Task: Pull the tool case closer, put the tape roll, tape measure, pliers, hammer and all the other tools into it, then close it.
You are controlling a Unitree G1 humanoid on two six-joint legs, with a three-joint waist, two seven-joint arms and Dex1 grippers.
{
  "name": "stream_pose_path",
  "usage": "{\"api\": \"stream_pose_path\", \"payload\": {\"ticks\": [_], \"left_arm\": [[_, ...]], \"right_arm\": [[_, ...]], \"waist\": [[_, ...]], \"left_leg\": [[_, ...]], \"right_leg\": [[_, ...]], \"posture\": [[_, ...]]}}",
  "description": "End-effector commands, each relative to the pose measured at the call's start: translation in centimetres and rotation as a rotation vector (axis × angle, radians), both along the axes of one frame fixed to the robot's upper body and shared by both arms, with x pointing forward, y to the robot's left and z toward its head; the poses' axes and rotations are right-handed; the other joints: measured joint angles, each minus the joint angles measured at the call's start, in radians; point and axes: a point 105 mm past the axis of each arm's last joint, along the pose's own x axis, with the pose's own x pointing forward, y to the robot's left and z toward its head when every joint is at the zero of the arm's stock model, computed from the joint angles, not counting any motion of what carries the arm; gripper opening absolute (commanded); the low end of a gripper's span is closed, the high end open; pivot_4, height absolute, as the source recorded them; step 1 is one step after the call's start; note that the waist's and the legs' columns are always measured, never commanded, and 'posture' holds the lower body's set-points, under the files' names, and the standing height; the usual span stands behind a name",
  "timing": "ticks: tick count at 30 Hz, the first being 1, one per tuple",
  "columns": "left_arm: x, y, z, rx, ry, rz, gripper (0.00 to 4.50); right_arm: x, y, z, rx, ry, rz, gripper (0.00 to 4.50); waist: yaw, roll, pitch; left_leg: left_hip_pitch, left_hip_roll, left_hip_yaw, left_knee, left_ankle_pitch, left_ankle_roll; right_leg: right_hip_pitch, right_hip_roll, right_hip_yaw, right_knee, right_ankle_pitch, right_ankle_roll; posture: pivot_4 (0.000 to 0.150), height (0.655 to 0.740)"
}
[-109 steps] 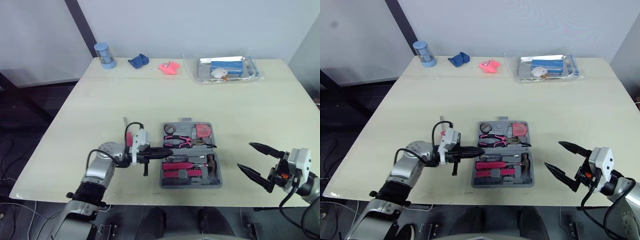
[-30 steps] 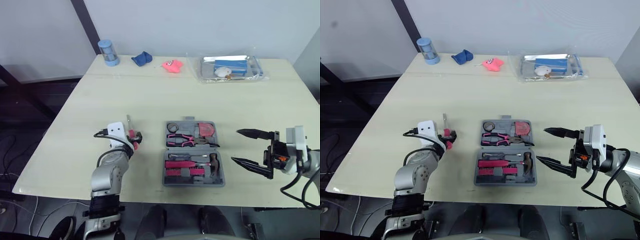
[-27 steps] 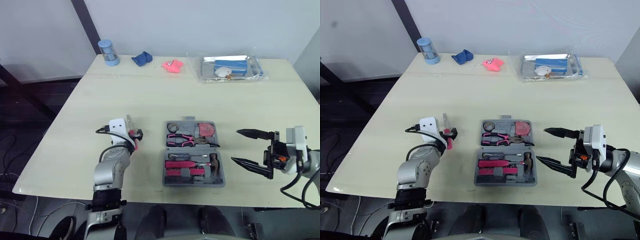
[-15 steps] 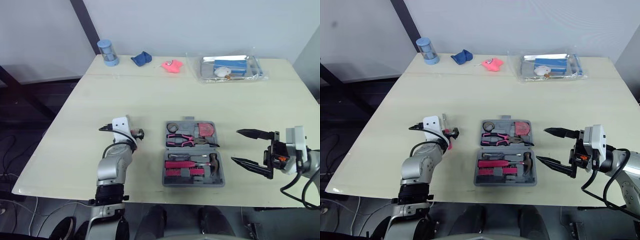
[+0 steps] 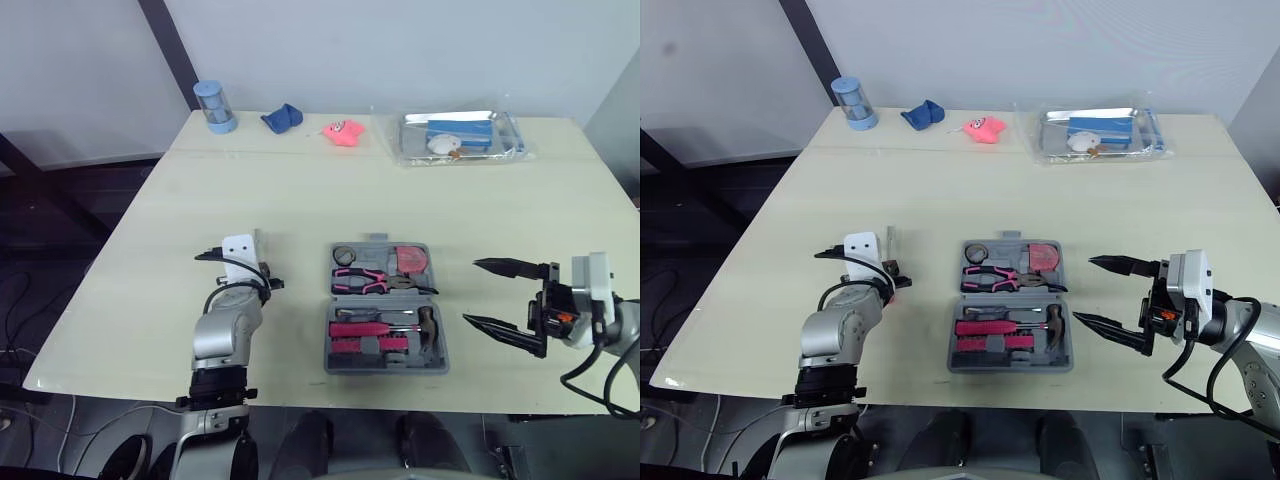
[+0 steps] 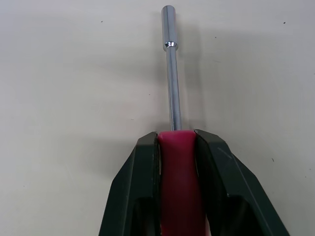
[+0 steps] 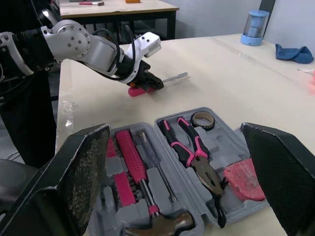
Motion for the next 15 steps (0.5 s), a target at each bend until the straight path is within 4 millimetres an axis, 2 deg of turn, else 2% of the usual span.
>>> {"api": "stream_pose_path", "payload": {"ticks": [1, 10, 13, 15], "left_arm": [[-0.9, 1.1, -0.4, 0.007, 0.025, 0.029, 0.59], [-1.6, 2.3, 1.1, 0.032, -0.006, -0.012, 0.59], [-1.4, 2.2, 2.5, 0.039, -0.052, -0.087, 0.59], [-1.0, 1.3, 4.4, 0.024, -0.148, -0.212, 0.59]], "right_arm": [[-0.4, 0.3, 0.9, 0.005, -0.043, 0.034, 4.50], [-1.1, 0.8, 0.9, -0.002, -0.021, 0.116, 4.50], [-1.0, 0.6, 0.7, -0.006, -0.023, 0.106, 4.50], [-0.9, 0.3, 0.5, -0.010, -0.019, 0.092, 4.50]], "waist": [[-0.001, 0.000, 0.000], [-0.004, 0.000, 0.000], [0.000, 0.000, 0.000], [0.004, -0.001, 0.000]], "left_leg": [[0.000, 0.000, 0.000, 0.000, 0.000, 0.000], [0.000, 0.000, 0.000, 0.000, 0.000, 0.000], [0.000, 0.000, 0.000, 0.000, 0.000, 0.000], [0.000, 0.000, 0.000, 0.000, 0.000, 0.000]], "right_leg": [[0.000, 0.000, 0.000, 0.000, 0.000, 0.000], [0.000, 0.000, 0.000, 0.000, 0.000, 0.000], [0.000, 0.000, 0.000, 0.000, 0.000, 0.000], [0.000, 0.000, 0.000, 0.000, 0.000, 0.000]], "posture": [[0.150, 0.7400], [0.150, 0.7400], [0.150, 0.7400], [0.150, 0.7400]]}}
